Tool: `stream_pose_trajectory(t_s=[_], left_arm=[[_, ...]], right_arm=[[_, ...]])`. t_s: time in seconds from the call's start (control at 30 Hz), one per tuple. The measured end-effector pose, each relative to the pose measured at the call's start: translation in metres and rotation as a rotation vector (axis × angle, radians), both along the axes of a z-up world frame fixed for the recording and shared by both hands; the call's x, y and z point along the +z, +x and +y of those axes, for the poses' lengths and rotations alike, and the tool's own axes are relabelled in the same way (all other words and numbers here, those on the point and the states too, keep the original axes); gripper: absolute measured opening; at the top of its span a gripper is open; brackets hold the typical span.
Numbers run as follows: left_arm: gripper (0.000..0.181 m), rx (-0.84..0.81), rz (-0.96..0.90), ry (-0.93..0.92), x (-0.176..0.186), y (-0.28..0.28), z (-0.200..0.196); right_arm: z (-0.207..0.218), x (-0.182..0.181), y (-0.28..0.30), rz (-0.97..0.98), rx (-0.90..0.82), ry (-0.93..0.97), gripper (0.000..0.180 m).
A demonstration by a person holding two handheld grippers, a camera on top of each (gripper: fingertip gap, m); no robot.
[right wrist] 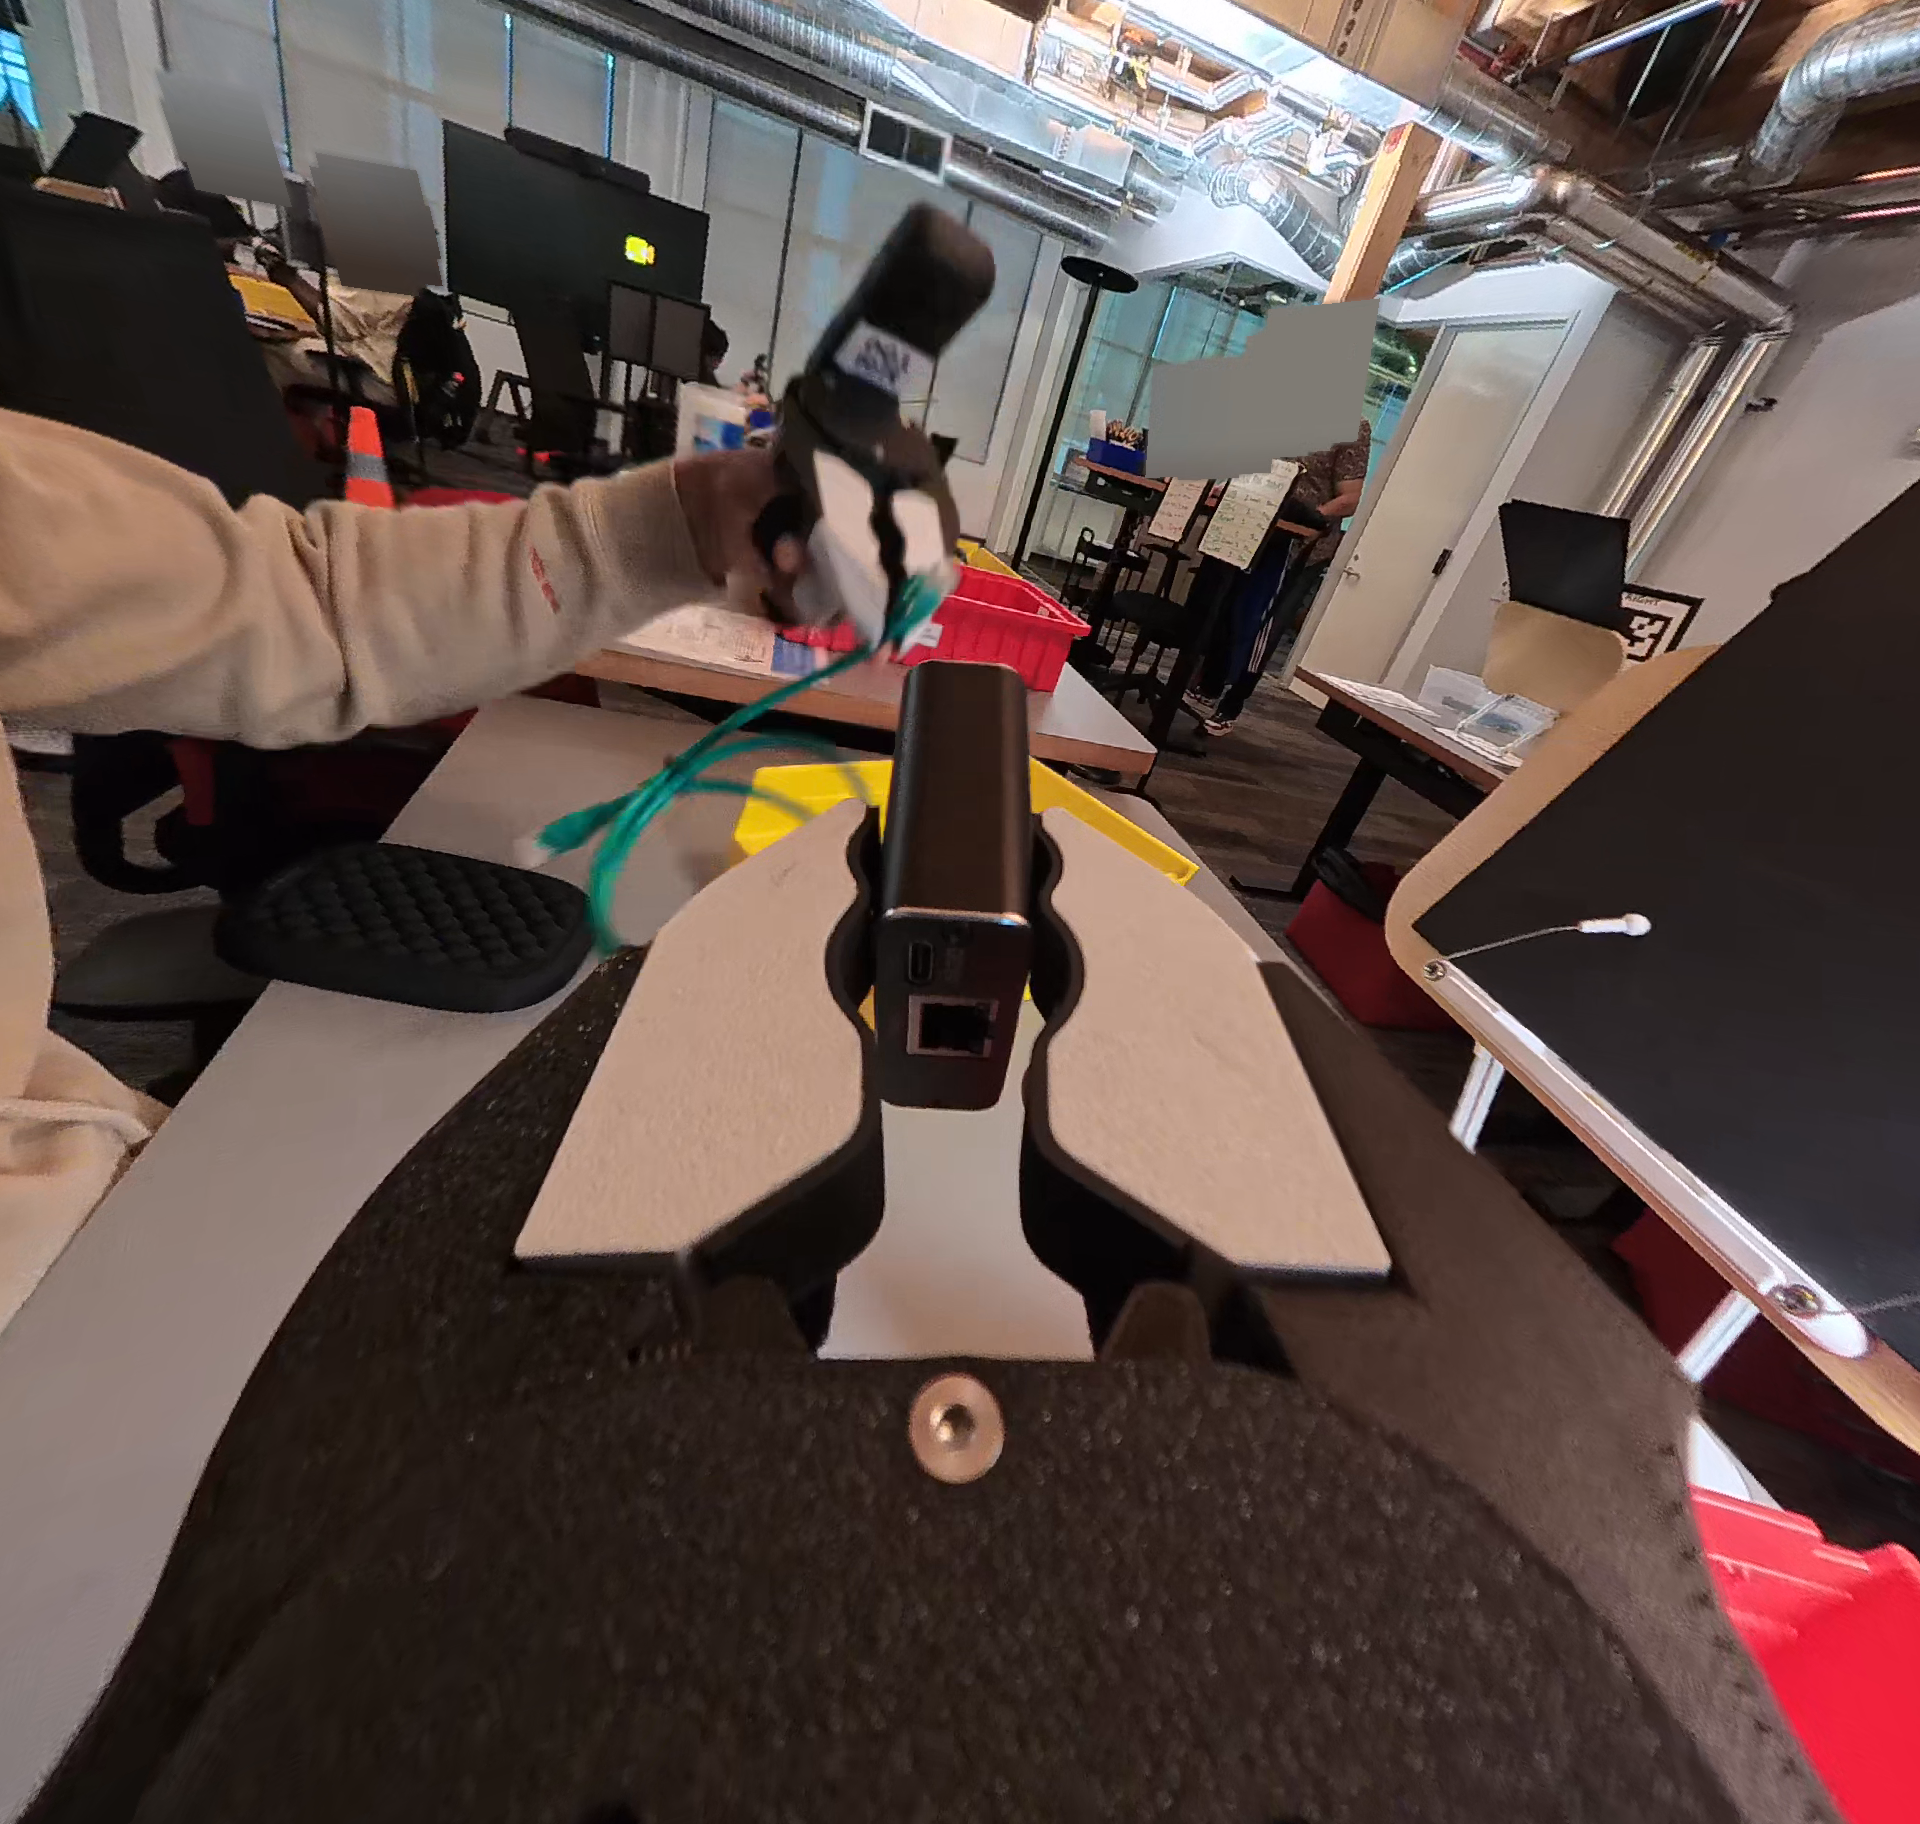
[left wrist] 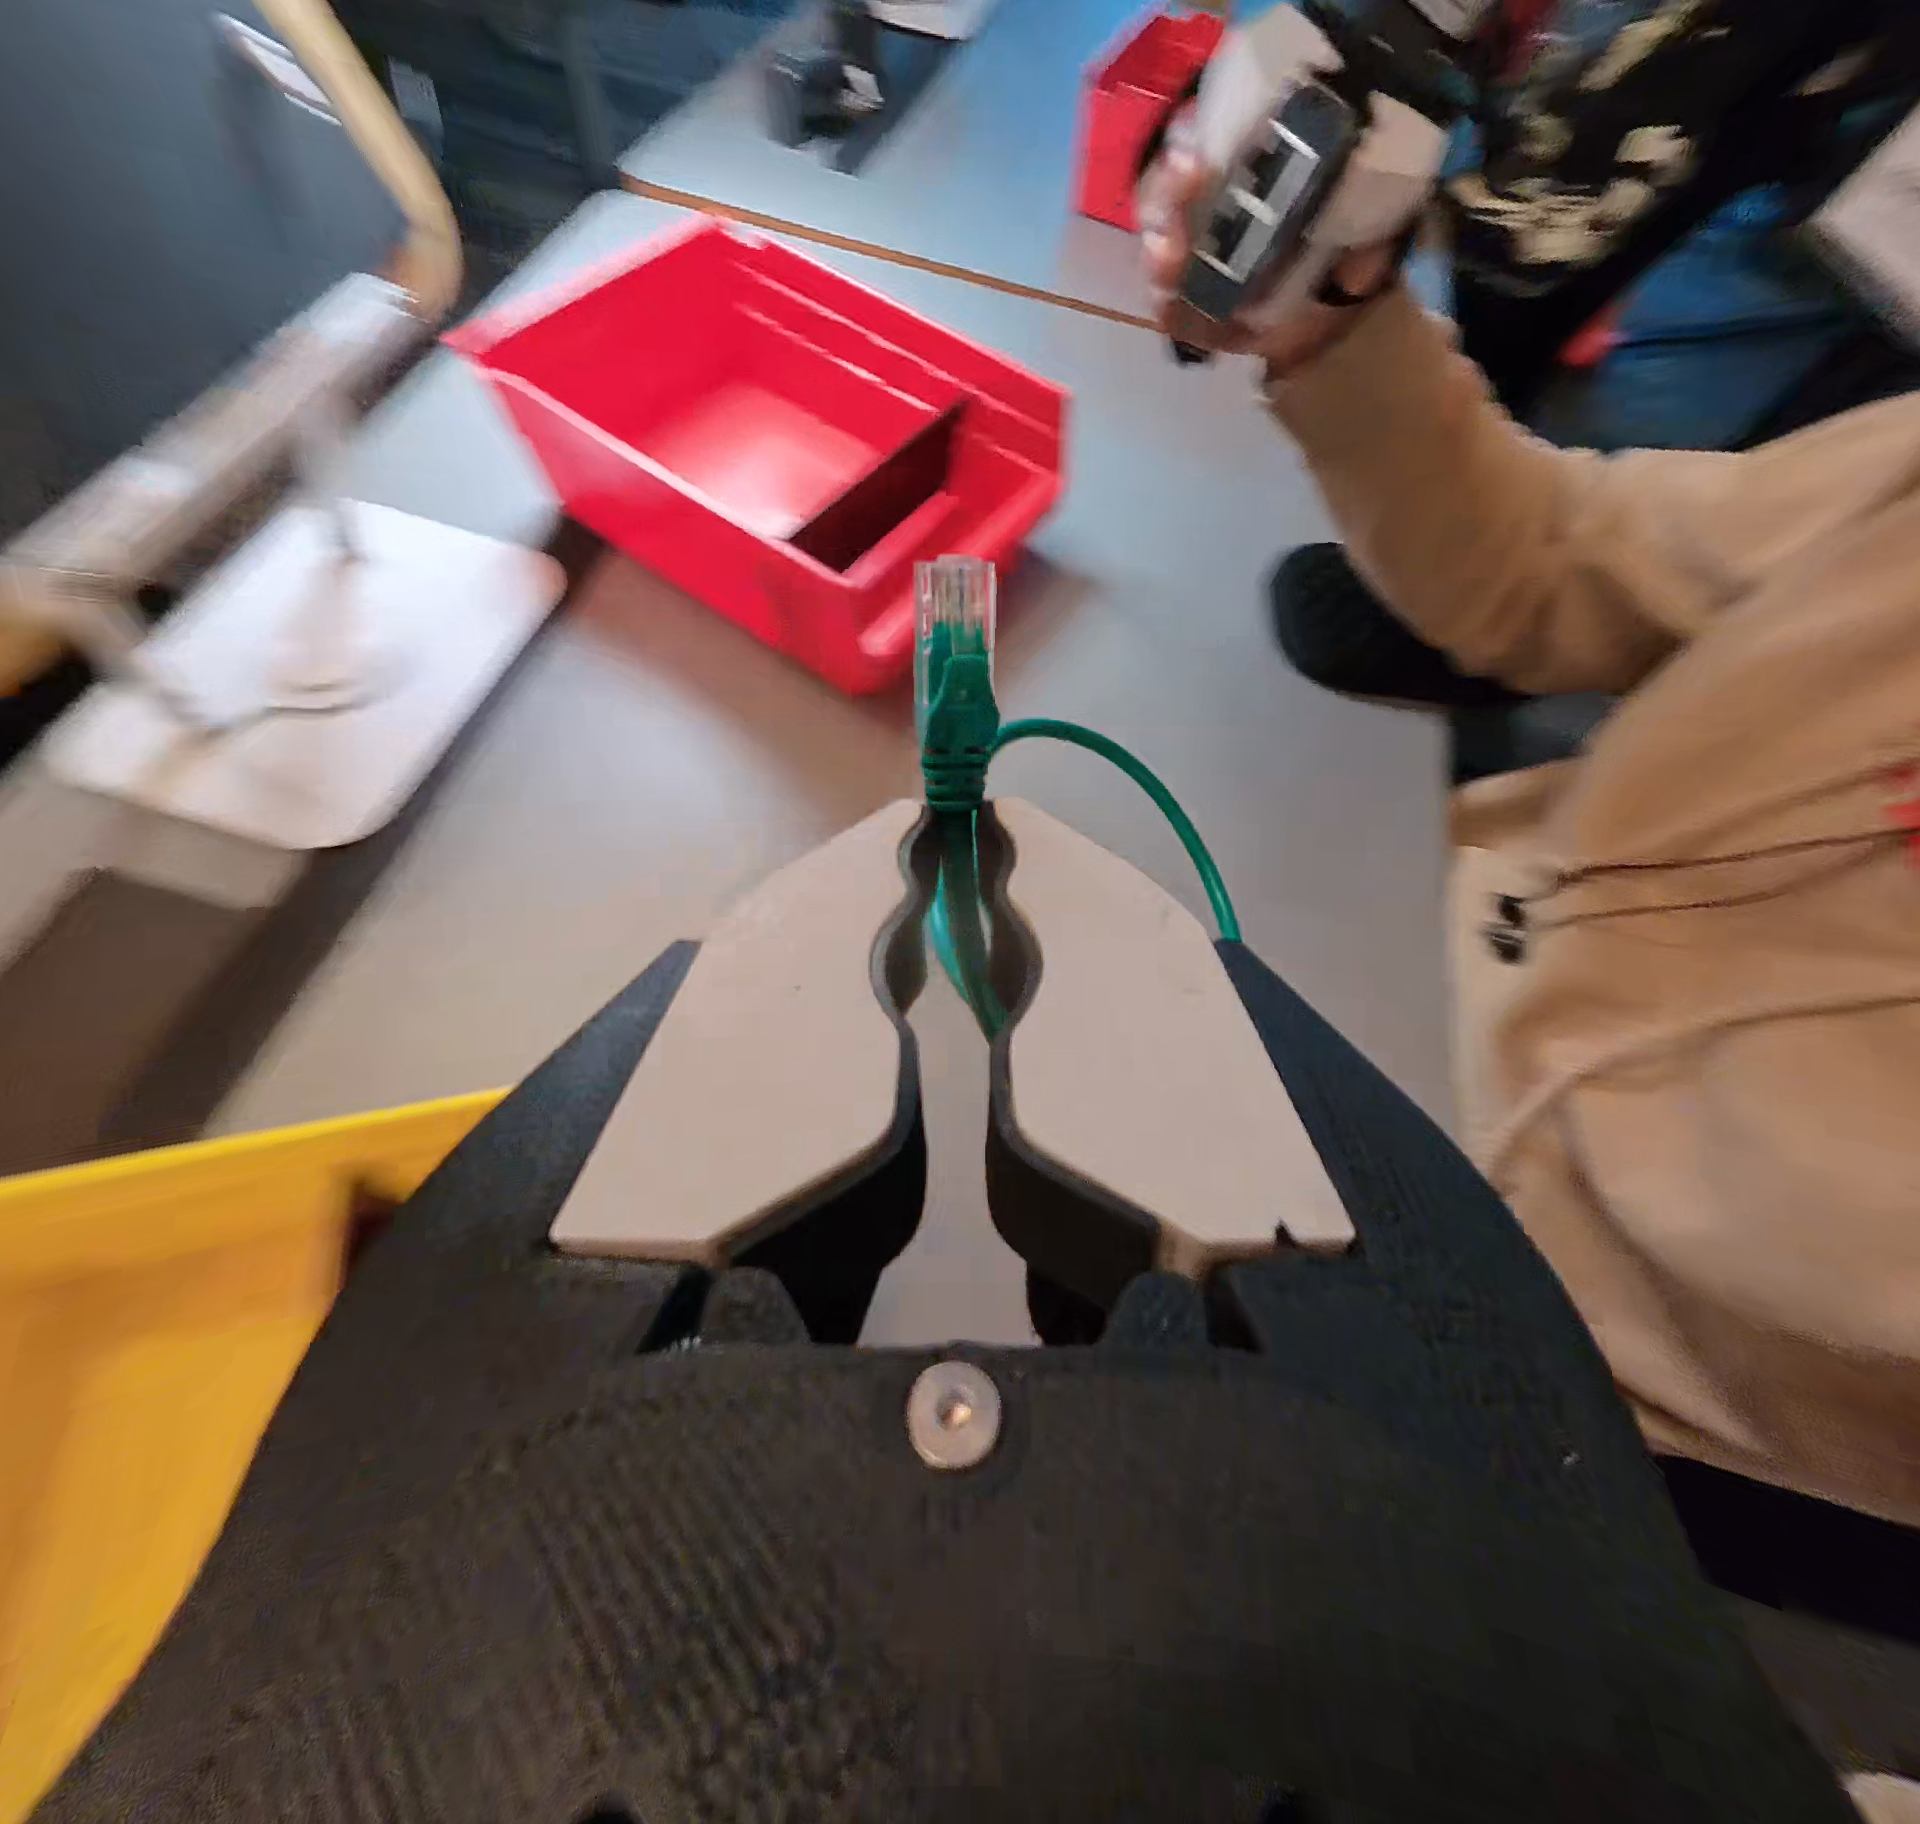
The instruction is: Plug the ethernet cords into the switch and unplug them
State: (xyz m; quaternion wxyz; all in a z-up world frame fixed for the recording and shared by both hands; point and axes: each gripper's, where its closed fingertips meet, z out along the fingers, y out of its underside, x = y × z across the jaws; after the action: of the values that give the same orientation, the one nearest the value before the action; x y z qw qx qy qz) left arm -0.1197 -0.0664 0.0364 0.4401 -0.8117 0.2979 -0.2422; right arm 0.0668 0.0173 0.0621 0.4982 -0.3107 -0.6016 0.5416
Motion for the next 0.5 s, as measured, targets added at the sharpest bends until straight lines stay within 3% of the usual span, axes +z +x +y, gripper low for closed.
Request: stream_pose_trajectory(t_s=[0.13,0.23,0.37,0.5], left_arm=[[0.007,-0.179,-0.133,-0.191,-0.095,0.072,-0.001],[0.007,-0.222,-0.159,-0.303,-0.16,0.106,0.005],[0.008,-0.223,-0.236,-0.331,-0.192,0.131,0.017],[0.008,-0.168,-0.164,-0.28,-0.208,0.132,0.025]], right_arm=[[-0.004,-0.016,-0.002,-0.037,0.047,0.02,0.025],[-0.012,-0.039,0.001,-0.061,0.162,-0.009,0.025],[-0.015,-0.076,0.009,-0.105,0.244,-0.098,0.025],[-0.008,-0.104,0.006,-0.155,0.247,-0.169,0.025]])
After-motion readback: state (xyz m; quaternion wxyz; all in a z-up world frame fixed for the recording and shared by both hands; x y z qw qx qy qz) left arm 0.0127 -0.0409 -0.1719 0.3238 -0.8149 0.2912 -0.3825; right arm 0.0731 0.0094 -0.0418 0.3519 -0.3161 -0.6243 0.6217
